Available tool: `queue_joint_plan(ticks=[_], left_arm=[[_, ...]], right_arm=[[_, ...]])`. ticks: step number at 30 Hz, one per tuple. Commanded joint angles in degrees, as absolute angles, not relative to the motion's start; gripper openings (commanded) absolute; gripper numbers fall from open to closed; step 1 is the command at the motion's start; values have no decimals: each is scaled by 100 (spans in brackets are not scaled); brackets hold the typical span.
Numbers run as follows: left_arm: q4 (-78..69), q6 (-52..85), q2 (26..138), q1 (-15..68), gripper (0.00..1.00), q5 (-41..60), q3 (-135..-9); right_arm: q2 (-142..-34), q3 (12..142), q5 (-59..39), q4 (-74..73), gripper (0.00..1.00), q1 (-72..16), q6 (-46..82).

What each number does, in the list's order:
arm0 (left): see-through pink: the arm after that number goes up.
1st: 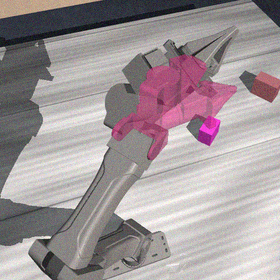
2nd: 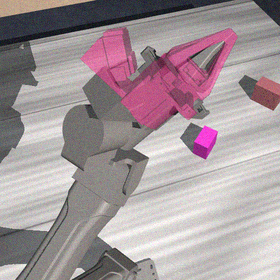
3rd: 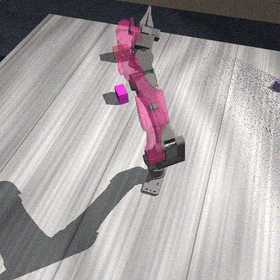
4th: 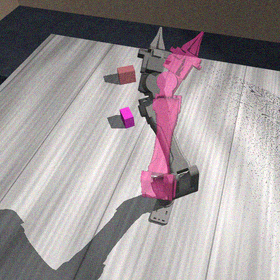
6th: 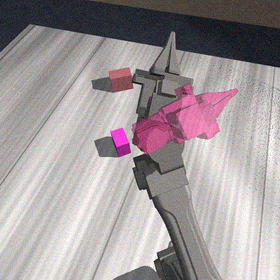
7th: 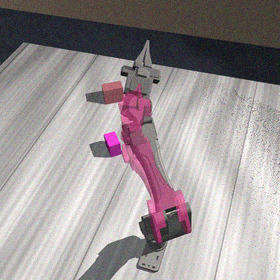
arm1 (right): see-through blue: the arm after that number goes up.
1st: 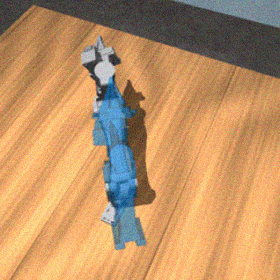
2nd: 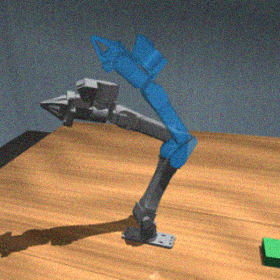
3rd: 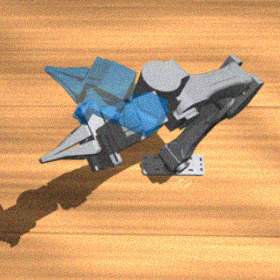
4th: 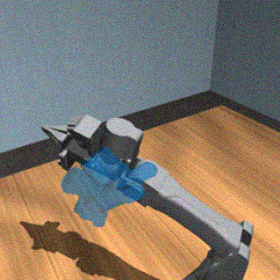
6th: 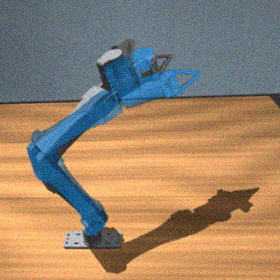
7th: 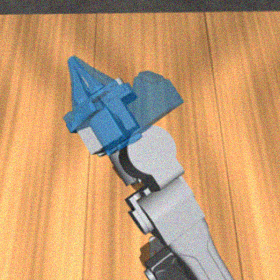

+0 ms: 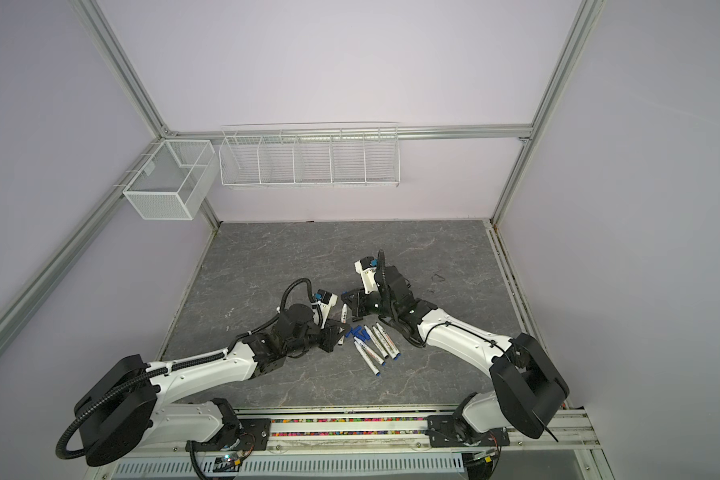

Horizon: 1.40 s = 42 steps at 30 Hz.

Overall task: Insert the pens into the pen caps
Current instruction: 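Lower the blue cap onto the marker tip held by the left gripper, then press the blue cap down onto the white marker with the right gripper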

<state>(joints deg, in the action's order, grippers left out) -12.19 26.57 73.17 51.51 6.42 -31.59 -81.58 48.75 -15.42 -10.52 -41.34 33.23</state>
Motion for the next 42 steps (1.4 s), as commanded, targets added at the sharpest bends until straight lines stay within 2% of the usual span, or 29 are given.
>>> queue_joint_plan(ticks=[1, 9, 22, 42], left_arm=[[-1757, 2874, 7058, 5178, 0, 232, -3043], [-2108, 3060, 6933, 5051, 0, 60, -3045], [-2120, 2841, 6927, 5023, 0, 186, -3270], [-2045, 2338, 6774, 5019, 0, 708, -3219]], right_arm=[[-7976, 4658, -1829, -1294, 7, -4130, 3470], [-7676, 4428, -2734, -1418, 7, -4030, 3395], [-7656, 4643, -4404, -669, 7, -3791, 2975], [-7147, 4356, -5776, -238, 7, -3532, 2800]])
